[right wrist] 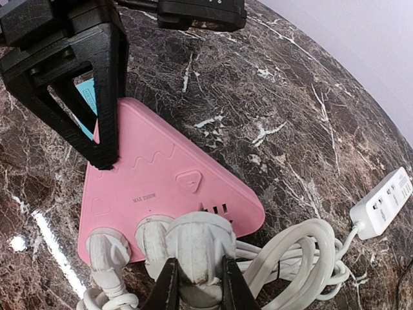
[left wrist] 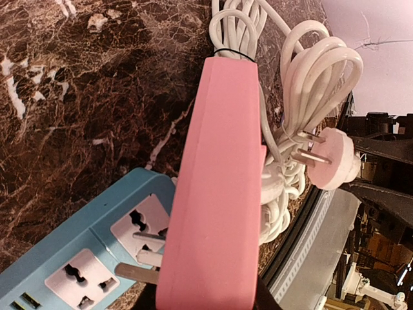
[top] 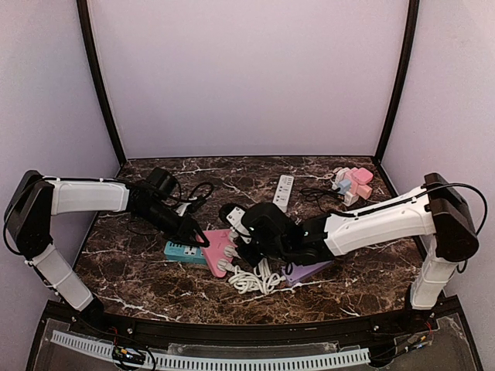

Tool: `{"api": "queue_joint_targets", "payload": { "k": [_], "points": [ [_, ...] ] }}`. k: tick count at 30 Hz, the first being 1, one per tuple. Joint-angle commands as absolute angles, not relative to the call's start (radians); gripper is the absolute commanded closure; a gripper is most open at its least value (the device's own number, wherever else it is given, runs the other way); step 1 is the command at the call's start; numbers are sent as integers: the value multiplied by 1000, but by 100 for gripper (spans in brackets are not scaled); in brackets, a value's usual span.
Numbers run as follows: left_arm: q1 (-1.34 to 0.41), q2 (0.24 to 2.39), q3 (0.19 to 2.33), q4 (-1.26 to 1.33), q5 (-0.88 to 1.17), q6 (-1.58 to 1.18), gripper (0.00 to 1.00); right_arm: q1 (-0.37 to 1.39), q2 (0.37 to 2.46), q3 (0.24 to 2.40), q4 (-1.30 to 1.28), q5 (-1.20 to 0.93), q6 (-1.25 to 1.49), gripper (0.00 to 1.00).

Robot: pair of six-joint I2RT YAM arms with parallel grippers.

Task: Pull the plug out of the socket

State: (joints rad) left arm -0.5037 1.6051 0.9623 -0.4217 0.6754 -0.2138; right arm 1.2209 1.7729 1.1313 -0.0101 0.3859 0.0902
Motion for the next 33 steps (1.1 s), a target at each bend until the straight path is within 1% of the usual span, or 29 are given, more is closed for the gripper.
{"api": "queue_joint_targets", "payload": {
  "k": [1,8,13,19,24,33],
  "points": [
    [-478,1636,943,-487,454,-188,84,1230,1784,1159,23,405,98,100],
    [-479,1618,941,-475,473,-180,84,1211,1749,1156,18,414,127,100],
    [-479,1587,939,-464,490,-166,84,1146,1700,1163,4,393,137,100],
    [-479,1575,937,-462,506,-158,84,1050,1680,1224,-23,382,126,100],
    [-479,1576,938,-461,521,-156,84,972,1708,1298,-20,352,149,100],
    [-479,1561,930,-443,564,-155,84,850,1874,1440,-5,283,221,100]
  ]
}}
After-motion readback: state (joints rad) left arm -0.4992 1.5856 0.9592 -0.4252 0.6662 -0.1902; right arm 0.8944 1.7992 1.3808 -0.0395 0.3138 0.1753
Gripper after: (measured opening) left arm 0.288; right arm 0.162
